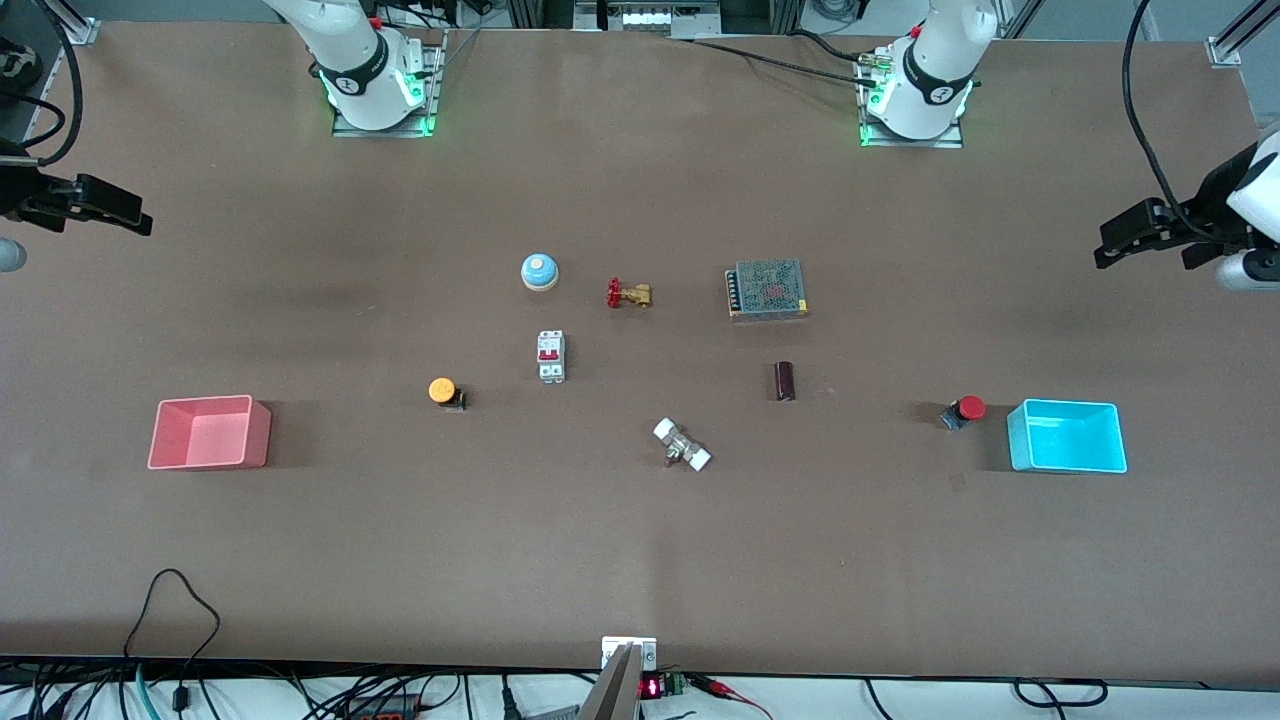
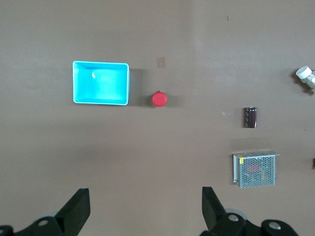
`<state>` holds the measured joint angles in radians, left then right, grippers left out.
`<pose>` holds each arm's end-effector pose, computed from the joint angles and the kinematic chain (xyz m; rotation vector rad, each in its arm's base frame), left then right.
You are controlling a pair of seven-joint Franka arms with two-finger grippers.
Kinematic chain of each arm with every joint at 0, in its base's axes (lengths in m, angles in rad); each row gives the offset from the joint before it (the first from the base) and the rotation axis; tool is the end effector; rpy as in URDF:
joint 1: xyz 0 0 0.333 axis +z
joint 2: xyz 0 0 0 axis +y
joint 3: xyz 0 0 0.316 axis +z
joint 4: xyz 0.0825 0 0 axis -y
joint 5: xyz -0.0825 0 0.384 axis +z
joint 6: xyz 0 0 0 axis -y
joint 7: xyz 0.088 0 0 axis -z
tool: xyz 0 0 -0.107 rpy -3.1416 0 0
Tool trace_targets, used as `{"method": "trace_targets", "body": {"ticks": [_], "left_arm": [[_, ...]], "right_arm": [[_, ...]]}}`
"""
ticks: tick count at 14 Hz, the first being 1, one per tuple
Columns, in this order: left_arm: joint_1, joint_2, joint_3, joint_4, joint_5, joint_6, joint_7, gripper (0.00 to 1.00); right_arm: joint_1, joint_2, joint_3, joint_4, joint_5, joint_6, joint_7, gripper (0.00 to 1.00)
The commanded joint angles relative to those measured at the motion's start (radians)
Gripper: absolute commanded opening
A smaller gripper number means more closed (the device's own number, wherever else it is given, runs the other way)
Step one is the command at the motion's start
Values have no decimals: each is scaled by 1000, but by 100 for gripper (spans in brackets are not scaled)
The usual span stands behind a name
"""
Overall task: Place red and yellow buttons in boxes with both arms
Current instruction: 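Reach the left gripper toward the red button while the right gripper reaches the yellow button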
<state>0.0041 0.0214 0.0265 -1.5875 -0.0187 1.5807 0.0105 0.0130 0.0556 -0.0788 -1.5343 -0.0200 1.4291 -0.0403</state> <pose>0.5609 0.0150 0.6056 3.1224 0.0321 -0.0434 0.5539 -0.0376 0.5995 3.1153 -0.0420 -0.2524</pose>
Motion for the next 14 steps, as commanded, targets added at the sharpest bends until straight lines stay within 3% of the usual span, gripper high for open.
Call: {"method": "trace_targets", "body": {"ticks": [1,6,10,12,14], "left_arm": [[7,-3,0,6,-3,2,-3,100],[4,75,0,6,-15,12,-12,100],[-4,188,-2,6,-18,83,-12,100],[-7,290,-3,6,-18,157,-12,100],[-12,356,-3,4,-18,214,-12,100]], "right_arm": [[-1,-29,4,-20,-1,-15,-13,100],[63,48,10,-23,3,26,8,100],[172,206,10,-38,5,189,149,100],[243,312,10,-30,18,330,201,100],[257,386,10,-30,84,437,203,100]]}}
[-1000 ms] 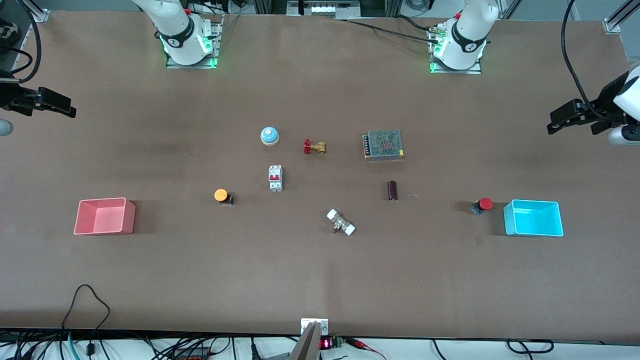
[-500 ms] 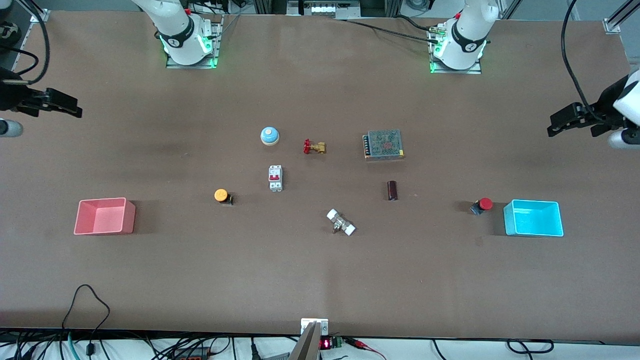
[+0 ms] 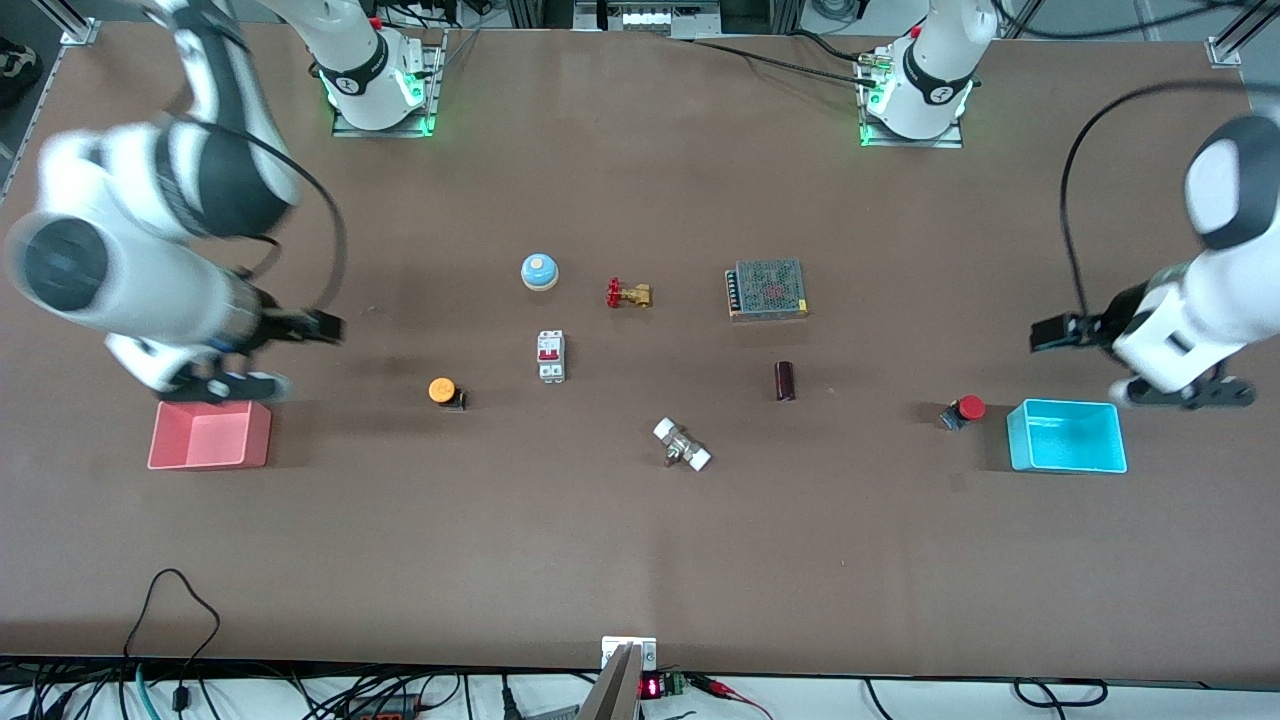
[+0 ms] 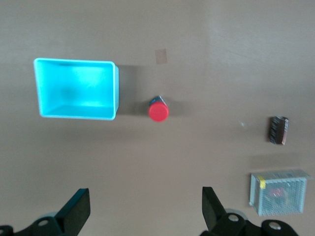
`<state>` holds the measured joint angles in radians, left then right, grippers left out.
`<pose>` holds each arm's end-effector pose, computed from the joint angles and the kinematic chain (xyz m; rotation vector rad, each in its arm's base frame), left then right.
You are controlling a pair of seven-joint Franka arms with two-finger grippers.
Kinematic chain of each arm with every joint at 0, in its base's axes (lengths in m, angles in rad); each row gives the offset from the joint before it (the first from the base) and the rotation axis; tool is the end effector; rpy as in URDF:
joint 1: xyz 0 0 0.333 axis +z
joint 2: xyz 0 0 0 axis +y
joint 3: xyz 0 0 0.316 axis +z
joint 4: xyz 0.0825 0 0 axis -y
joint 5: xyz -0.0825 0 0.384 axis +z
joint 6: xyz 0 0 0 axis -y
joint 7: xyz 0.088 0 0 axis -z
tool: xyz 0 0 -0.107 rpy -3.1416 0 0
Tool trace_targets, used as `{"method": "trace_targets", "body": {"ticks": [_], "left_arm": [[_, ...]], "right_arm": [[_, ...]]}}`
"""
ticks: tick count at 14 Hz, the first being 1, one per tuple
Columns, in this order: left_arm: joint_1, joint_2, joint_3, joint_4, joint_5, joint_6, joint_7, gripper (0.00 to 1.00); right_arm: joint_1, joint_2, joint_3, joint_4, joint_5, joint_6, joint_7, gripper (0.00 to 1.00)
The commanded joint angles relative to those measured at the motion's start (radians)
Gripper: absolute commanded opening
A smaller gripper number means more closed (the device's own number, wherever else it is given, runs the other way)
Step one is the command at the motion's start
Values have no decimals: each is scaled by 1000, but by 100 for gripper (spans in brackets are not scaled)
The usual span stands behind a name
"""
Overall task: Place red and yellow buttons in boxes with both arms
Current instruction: 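Reach the left gripper toward the red button while the right gripper reaches the yellow button, then grasp the red button with the left gripper while the right gripper grasps the yellow button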
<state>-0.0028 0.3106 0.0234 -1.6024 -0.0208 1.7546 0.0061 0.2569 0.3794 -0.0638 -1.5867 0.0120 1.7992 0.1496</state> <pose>0.6345 0.0098 0.4380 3.1167 0.0302 -0.2469 0.6356 0.1300 0.4045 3.0902 0.0655 -0.2502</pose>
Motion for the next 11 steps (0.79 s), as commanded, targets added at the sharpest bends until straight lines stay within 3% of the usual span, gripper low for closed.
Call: {"method": "trace_targets", "body": {"ticks": [1,7,11], "left_arm": [[-8,103,0,18,-16,75,-8,100],[-14,275,0,13,-36,198,-17,100],[-13,321,0,-1,-36,215,-17,100]], "right_arm": [[15,97,-5,22,81,104,13,100],[85,200,-5,4,92,203,36,100],[119,207,-7,-55,88,291,70,100]]}}
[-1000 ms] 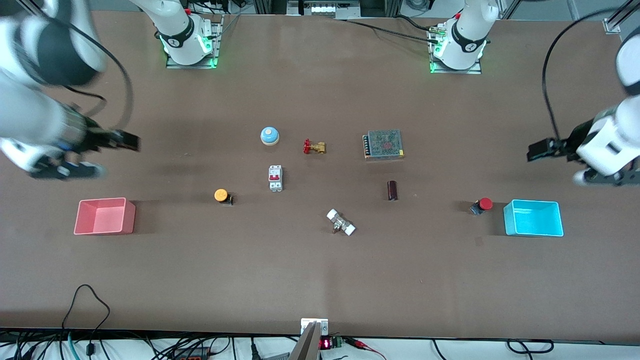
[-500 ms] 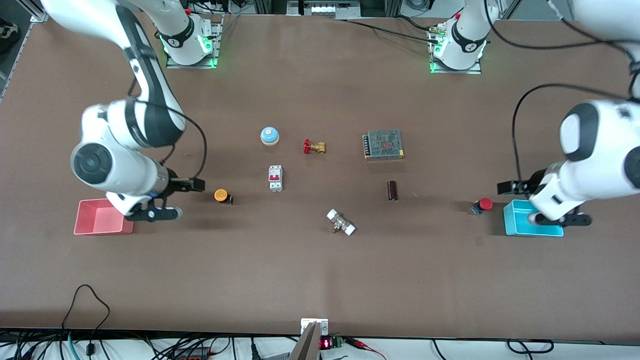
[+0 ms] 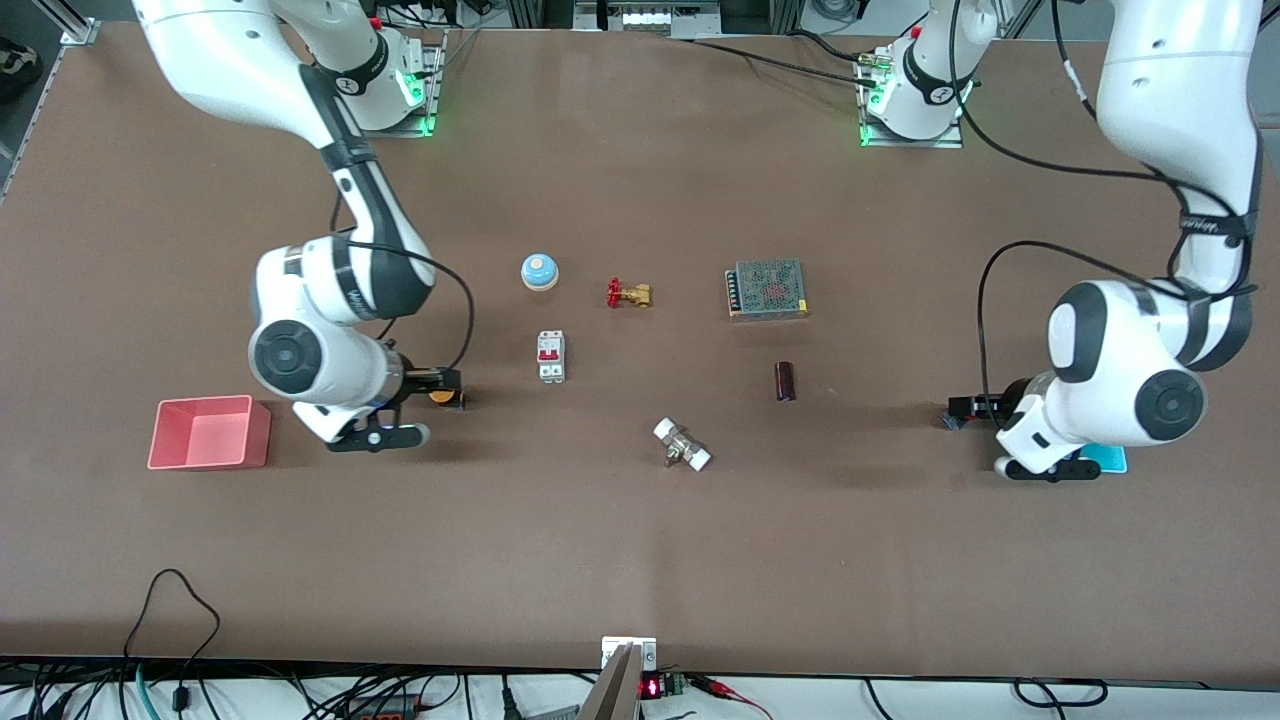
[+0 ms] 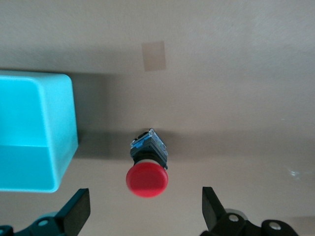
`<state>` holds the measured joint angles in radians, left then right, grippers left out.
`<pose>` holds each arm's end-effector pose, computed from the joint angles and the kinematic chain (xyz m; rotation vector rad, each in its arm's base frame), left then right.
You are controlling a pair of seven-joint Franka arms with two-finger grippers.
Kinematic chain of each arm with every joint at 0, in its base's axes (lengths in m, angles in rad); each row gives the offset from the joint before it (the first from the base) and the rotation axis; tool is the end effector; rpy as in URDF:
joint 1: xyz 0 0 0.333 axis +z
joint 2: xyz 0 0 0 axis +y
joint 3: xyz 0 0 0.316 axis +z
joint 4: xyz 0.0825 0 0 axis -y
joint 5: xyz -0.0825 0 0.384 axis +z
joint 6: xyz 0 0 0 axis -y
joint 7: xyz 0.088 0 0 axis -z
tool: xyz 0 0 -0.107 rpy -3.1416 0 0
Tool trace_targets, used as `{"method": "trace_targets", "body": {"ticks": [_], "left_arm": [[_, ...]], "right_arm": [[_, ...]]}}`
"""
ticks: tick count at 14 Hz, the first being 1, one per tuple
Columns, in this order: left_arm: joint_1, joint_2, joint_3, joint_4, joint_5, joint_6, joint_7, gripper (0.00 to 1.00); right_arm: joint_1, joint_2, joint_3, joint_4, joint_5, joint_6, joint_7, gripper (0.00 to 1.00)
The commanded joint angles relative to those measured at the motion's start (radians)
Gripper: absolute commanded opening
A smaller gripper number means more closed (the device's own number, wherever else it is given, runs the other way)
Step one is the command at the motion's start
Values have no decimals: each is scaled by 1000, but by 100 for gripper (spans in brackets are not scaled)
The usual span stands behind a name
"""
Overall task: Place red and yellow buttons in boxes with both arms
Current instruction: 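Grasp the red button with the left gripper while the right gripper grasps the yellow button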
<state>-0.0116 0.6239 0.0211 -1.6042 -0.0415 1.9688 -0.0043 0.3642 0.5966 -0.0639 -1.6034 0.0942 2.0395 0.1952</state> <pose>0.6636 0.0021 0.2461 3.0913 0.0502 -0.4026 0.6414 0.2095 0.2698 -3.1259 -0.1000 0.2580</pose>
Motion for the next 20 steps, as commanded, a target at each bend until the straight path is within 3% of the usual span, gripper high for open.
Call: {"method": "trace_targets", "body": {"ticks": [1,2,9,17,20], "left_arm": [[-4,14,2,-3,-17,2,-6,100],[-4,16,2,-5,-15,2,-6,99],[-4,28,2,-5,-17,16,-10,71],[-4,25,2,-3,-17,15,-20,32],[-2,2,2,7,-17,13,-20,25]], "right_arm": [[12,0,-7,-41,5,68,24,100],[12,8,-7,-41,5,71,26,100],[9,52,-7,-36,7,76,29,100],[9,95,-7,-30,10,110,59,100],[9,97,-7,-30,12,114,61,97]]}}
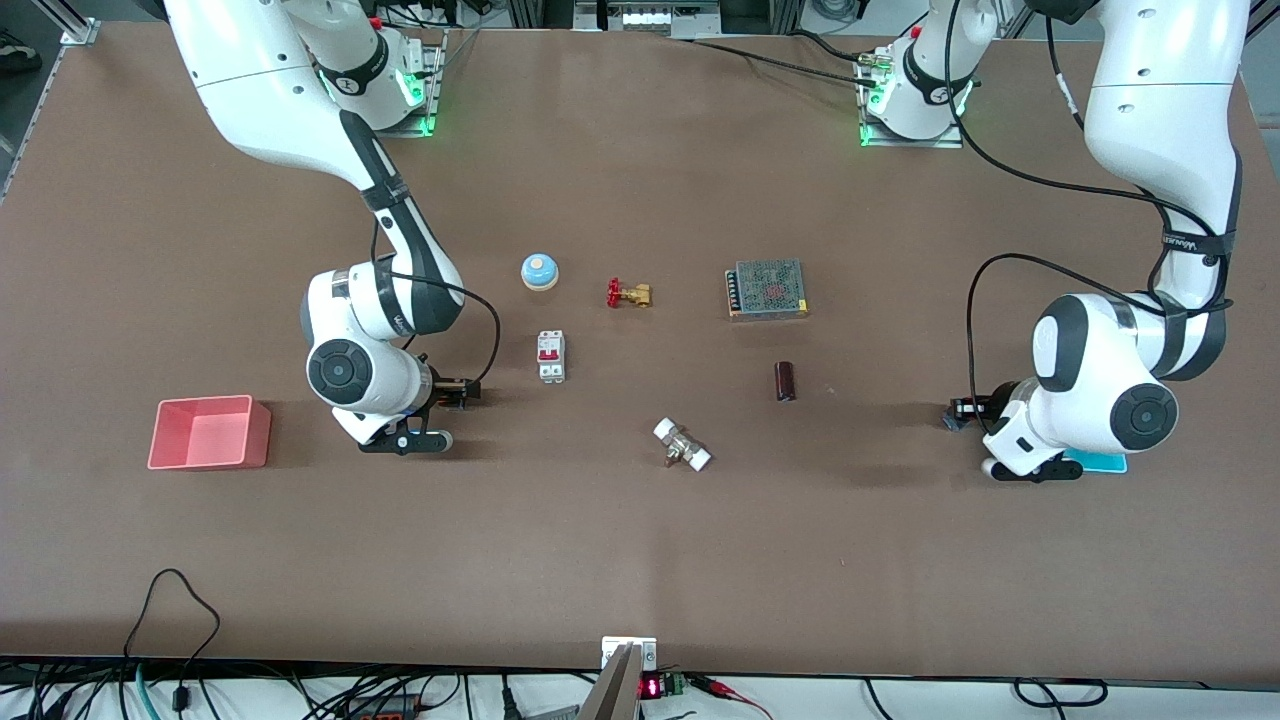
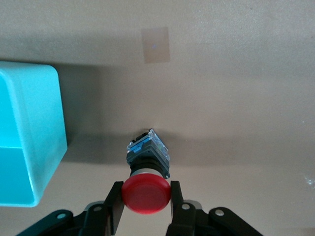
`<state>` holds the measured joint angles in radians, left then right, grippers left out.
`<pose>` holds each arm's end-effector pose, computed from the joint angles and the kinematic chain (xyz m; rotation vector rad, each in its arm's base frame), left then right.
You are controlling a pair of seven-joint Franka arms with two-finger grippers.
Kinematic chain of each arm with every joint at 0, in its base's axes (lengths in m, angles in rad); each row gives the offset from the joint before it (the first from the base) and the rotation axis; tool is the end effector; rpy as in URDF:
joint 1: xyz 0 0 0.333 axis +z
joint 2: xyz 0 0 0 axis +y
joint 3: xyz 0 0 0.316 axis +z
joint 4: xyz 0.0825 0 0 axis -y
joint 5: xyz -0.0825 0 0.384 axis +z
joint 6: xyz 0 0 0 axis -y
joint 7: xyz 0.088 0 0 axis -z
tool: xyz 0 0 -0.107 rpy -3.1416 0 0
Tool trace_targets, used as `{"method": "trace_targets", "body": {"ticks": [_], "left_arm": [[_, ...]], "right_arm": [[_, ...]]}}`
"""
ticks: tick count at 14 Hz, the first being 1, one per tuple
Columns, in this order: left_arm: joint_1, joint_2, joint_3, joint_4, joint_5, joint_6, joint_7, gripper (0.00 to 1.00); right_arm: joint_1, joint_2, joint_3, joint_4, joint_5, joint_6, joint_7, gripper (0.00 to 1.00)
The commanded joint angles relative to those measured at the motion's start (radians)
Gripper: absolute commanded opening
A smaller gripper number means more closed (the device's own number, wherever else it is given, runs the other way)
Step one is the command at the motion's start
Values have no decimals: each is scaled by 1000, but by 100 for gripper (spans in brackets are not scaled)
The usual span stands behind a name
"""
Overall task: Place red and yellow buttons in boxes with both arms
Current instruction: 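Grasp the red button with the left gripper while the right gripper grasps the yellow button, then carry the red button over the cyan box with the left gripper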
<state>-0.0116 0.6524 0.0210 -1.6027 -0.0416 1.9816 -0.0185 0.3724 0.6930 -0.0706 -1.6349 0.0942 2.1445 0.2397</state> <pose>0.6630 0.0021 0.2285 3.0906 0.0730 -0.4252 0.6355 0.2071 0.1993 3.1071 0.0247 -0.2831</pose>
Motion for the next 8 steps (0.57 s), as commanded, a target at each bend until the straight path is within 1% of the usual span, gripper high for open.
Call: {"method": "trace_targets", "body": {"ticks": [1,4,6,7,8], "left_arm": [[4,-46,3,10,-17,0,-6,24],[24,-112,16,15,-17,2,-3,21],[59,-140,16,35,-14,0,12,21],[73,-151,16,44,-11,0,17,21],[90,-155,16,53,-6,-1,26,21]], "right_arm": [[0,0,2,1,12,9,19,96],[6,-4,0,1,10,-2,49,96],[8,-4,2,1,10,-3,50,96],[10,-4,0,1,10,-3,50,94],[10,-4,2,1,10,-3,50,89]]}}
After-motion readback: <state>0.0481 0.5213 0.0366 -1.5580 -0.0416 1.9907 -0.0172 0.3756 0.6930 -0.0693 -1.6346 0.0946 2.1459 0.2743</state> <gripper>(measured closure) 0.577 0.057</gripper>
